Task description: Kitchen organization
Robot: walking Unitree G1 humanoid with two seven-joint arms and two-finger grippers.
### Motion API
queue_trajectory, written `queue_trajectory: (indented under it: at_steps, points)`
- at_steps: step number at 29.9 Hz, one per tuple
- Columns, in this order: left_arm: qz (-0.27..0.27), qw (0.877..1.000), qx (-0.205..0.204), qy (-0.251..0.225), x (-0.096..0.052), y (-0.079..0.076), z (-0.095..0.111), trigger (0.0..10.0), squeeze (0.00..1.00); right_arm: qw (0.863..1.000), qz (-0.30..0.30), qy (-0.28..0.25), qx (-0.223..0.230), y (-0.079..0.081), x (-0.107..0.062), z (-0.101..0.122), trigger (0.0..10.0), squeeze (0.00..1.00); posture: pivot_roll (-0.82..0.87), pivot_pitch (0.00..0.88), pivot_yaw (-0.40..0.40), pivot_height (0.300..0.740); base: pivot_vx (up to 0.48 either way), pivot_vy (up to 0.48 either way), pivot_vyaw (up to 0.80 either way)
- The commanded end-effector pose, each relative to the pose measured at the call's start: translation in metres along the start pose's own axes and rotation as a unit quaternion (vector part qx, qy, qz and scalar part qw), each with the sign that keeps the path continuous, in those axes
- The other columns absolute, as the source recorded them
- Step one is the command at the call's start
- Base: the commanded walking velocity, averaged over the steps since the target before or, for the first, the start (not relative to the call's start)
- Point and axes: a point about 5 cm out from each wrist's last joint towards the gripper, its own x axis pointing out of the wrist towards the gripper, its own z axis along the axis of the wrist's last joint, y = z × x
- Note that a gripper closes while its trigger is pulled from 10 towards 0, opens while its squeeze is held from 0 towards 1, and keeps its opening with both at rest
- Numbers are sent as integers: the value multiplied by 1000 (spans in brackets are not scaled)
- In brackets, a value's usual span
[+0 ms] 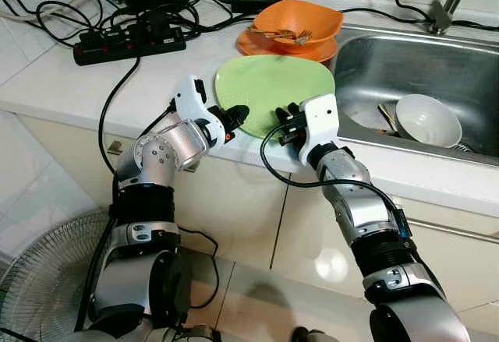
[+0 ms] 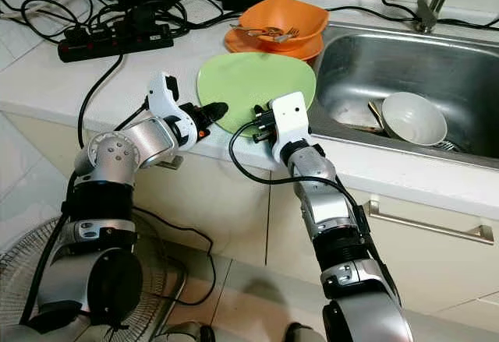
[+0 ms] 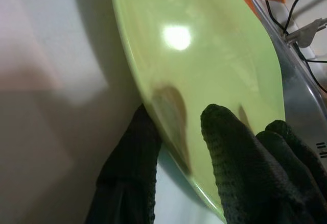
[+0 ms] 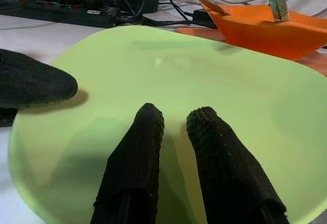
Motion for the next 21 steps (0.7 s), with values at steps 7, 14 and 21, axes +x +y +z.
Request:
queue_trajectory:
  at_steps: [7, 14, 21]
  points:
    - [-1, 1000, 4, 18, 3, -2, -8, 0, 0, 1000, -5, 15, 12, 0, -4, -8, 10000, 0, -14, 98, 64, 732, 0, 0, 0]
    - [1, 1000, 0, 15, 3, 0, -8, 0, 0, 1000, -5, 15, 12, 0, -3, -8, 10000, 0, -15, 95, 61, 732, 0, 0, 0]
    - [5, 1000, -5, 10, 2, 2, -7, 0, 0, 1000, -5, 16, 12, -1, -3, -7, 10000, 0, -14, 95, 58, 732, 0, 0, 0]
